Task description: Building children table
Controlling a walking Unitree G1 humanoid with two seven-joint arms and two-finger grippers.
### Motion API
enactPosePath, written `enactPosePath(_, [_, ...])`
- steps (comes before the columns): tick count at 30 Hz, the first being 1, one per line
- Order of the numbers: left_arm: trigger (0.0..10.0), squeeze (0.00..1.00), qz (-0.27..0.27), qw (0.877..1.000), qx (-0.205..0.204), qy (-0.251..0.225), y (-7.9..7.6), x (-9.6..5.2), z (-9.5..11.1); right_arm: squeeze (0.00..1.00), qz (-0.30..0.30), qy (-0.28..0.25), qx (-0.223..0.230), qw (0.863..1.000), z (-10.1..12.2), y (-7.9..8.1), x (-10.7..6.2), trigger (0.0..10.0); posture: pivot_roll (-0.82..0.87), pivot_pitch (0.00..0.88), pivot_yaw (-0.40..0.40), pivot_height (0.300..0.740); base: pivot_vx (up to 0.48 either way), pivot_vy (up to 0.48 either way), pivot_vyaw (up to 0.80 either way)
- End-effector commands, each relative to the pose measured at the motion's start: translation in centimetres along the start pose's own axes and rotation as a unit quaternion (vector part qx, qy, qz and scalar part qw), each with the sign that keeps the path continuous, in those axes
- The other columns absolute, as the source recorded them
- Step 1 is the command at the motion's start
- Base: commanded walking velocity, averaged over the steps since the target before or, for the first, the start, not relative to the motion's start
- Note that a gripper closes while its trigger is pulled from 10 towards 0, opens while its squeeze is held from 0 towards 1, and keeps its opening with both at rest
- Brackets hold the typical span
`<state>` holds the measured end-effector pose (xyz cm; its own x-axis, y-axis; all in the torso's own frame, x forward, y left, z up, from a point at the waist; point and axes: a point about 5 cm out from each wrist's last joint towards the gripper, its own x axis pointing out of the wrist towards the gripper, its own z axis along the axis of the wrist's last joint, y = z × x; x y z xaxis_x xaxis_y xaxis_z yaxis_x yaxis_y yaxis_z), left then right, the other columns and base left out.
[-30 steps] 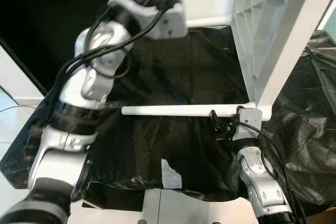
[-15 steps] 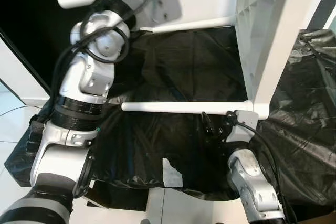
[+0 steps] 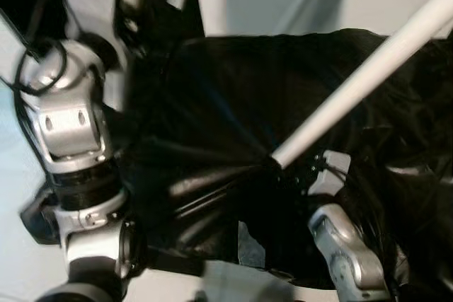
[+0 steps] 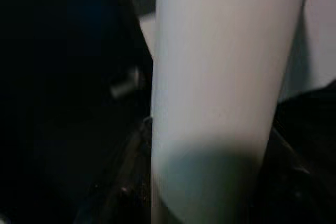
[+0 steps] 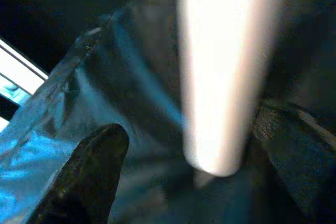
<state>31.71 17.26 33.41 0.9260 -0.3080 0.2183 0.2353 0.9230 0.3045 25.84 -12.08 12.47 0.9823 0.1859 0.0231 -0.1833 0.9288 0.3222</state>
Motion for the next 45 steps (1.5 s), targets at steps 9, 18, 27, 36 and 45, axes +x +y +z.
enactPosePath(9, [10.0,0.0,-0.143,0.989,-0.007,0.023,-2.6,-2.7,-1.8,0.0,0.001,-0.033,-0.041,0.999,1.4,-0.6,0.2,10.0,0.03,0.054,0.015,0.74,0.0,0.0,0.0])
enactPosePath(18, [10.0,0.0,-0.158,0.986,-0.019,0.052,-3.1,-4.3,-3.7,0.0,-0.017,-0.107,-0.119,0.987,5.6,-2.7,4.2,10.0,0.03,0.045,-0.008,0.74,0.0,0.0,0.0])
enactPosePath(27, [10.0,0.0,-0.212,0.971,-0.02,0.105,-4.8,-5.6,-6.0,0.0,0.081,-0.242,-0.268,0.929,8.9,2.3,3.4,0.0,0.02,0.044,-0.017,0.74,0.0,0.0,0.0])
enactPosePath(36, [10.0,0.0,-0.225,0.966,-0.025,0.127,-5.1,-5.9,-7.3,0.0,0.119,-0.286,-0.395,0.865,7.7,5.4,0.1,0.0,-0.02,0.054,0.007,0.74,0.0,0.0,0.0])
enactPosePath(45, [10.0,0.0,-0.141,0.982,-0.008,0.127,-0.8,-4.5,-7.6,0.0,0.164,-0.334,-0.39,0.842,11.0,7.7,-0.6,0.0,-0.07,0.066,0.009,0.74,0.0,0.0,0.0])
